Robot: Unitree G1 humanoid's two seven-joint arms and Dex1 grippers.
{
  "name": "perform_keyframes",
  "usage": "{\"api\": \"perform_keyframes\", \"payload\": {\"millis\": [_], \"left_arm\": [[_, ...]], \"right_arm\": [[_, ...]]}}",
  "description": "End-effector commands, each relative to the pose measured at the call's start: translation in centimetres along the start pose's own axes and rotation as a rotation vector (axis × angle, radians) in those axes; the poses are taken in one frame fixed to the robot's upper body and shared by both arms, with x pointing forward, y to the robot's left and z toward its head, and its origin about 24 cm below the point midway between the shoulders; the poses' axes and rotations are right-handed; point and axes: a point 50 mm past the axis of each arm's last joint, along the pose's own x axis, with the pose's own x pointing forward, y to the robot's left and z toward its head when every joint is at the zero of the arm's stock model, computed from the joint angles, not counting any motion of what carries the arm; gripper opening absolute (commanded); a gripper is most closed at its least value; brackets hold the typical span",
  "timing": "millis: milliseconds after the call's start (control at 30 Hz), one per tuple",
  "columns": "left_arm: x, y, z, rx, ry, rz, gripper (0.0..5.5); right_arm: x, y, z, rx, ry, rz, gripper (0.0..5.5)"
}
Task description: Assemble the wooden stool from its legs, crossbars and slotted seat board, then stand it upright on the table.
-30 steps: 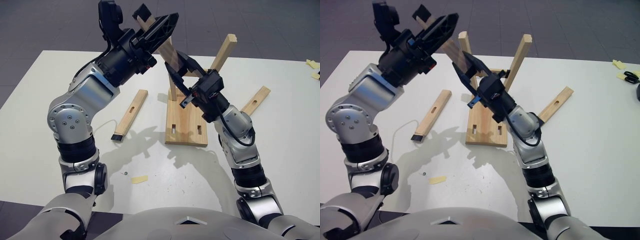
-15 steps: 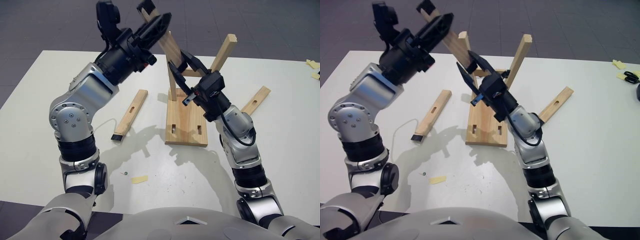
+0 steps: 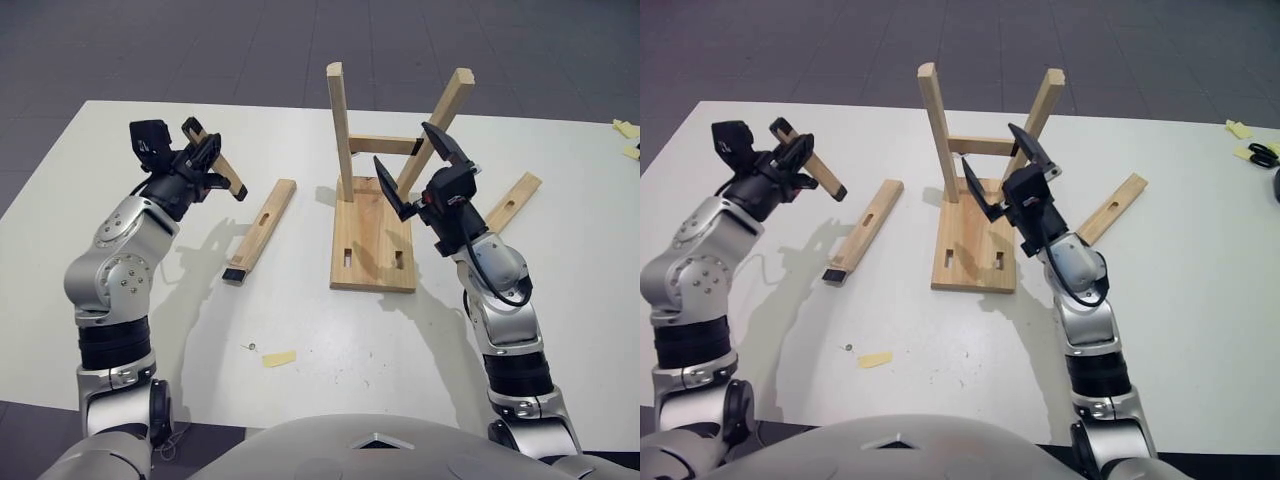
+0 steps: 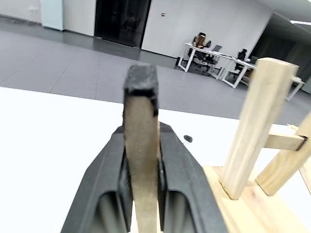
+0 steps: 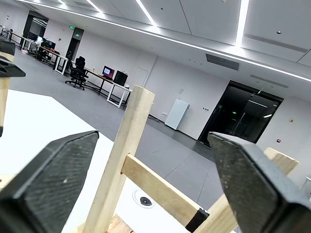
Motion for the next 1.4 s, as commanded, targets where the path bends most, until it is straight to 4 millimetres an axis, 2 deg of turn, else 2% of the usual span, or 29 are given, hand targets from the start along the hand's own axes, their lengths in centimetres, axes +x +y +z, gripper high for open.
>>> {"api": "perform_keyframes", "payload": {"millis": [33,167,267,433,633,867,1167,1400], "left_arm": [[0.9,0.0,-0.6,-0.042,-0.019,-0.004,0.41],[0.6,-0.2,-2.1,-0.017,0.048,-0.044,0.41],[0.4,0.5,-3.2,0.009,0.096,-0.030,0.41],[0.8,1.1,-3.8,0.013,0.092,-0.012,0.41],[1.9,1.4,-3.8,0.001,0.070,-0.015,0.41],[1.4,0.6,-2.8,0.002,0.052,-0.062,0.41],[0.9,0.9,-5.5,0.004,0.134,-0.048,0.41],[1.2,1.3,-6.1,0.015,0.129,-0.019,0.41]], "right_arm": [[0.0,-0.1,0.0,-0.003,0.009,-0.004,4.82],[0.0,0.0,-0.1,-0.006,0.011,-0.005,5.39],[-0.2,-0.2,-0.2,-0.008,0.019,-0.017,5.40],[-0.2,-0.3,-0.2,0.000,0.022,-0.030,5.40],[-0.1,-0.7,-0.2,-0.003,0.028,-0.038,5.40],[-0.3,-0.6,-0.3,-0.006,0.040,-0.035,5.40],[-0.3,-0.6,-0.4,-0.004,0.042,-0.049,5.40],[-0.1,-0.6,-0.4,0.001,0.039,-0.045,5.40]]}}
